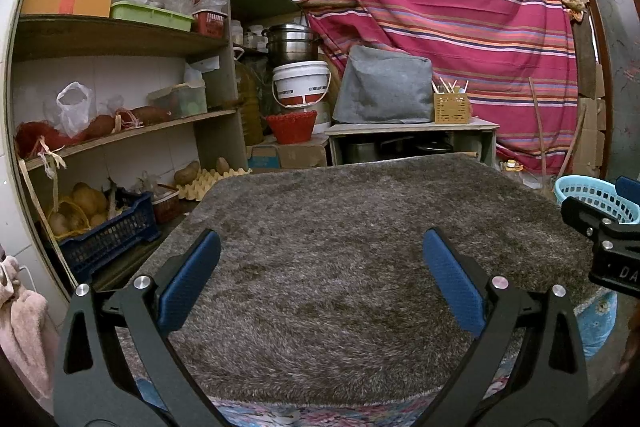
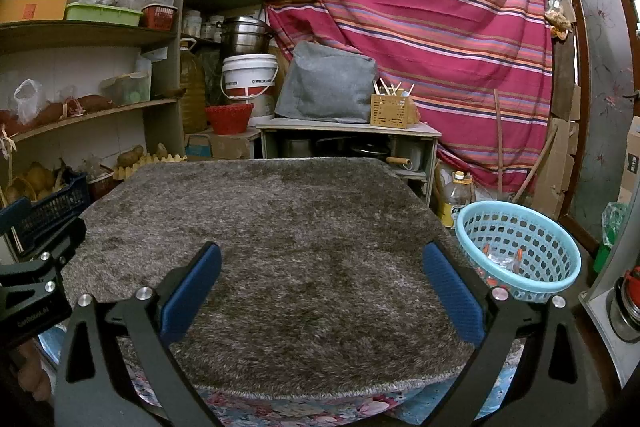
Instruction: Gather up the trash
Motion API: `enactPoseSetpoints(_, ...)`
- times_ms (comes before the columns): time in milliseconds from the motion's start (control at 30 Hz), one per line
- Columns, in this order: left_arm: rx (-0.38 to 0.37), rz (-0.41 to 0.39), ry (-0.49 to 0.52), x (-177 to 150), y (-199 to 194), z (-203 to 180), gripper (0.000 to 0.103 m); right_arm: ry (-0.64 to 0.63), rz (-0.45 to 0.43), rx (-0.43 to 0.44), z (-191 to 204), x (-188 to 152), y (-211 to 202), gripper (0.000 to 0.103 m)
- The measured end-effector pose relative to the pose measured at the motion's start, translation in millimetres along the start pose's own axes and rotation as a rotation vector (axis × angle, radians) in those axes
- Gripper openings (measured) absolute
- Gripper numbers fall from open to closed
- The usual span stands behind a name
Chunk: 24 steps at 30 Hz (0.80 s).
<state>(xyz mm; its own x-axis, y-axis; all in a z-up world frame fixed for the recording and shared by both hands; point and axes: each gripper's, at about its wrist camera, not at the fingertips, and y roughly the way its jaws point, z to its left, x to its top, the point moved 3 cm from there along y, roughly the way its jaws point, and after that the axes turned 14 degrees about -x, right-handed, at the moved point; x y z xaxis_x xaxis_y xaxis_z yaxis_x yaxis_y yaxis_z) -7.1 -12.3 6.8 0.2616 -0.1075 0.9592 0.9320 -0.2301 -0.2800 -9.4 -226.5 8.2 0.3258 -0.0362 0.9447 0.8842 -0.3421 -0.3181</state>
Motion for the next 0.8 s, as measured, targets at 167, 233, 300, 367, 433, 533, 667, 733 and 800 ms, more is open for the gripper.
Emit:
enactPoseSetpoints(167,-0.001,0.002,-0.002,0.0,-0.1,0.2,0.098,0.001,0.000,-0.002,0.7,-0.2,-0.1,0.099)
enactPoseSetpoints(233,0.000,-0.002,-0.001,-0.2,0.0,0.2,0.098,0.003,-0.001,0.000,0.3,-0.5,0.1,0.099)
enactPoseSetpoints(300,0.001,0.000,0.001,0.1,0.0,-0.7,0.098,0.002,0.002,0.001,0.7,0.3,-0.3,0.099)
enactPoseSetpoints(367,0.002,-0.001,0.002,0.5,-0.4,-1.1,0.098,-0.002,0.001,0.003,1.9,1.1,-0.8,0.099)
enactPoseSetpoints(433,0.003,0.001,0.002,0.9,-0.9,-0.8,0.098,-0.005,0.000,0.002,2.8,2.4,-0.8,0.099)
enactPoseSetpoints(533,0.002,0.000,0.002,1.0,-0.4,-0.1,0.098,0.001,0.000,0.002,2.8,3.3,-1.0,0.099)
enactPoseSetpoints(667,0.005,-0.001,0.006,1.4,-1.0,-0.9,0.098,-0.001,-0.002,0.001,3.5,4.0,-0.4,0.099)
enactPoseSetpoints(733,0.006,-0.002,0.005,2.1,-1.3,-1.1,0.098,0.001,0.000,0.002,3.2,4.0,-0.8,0.099)
enactPoseSetpoints(800,0.007,0.000,0.005,2.6,-1.3,-1.0,0.098,0.000,-0.002,-0.001,3.2,3.9,-1.0,0.099)
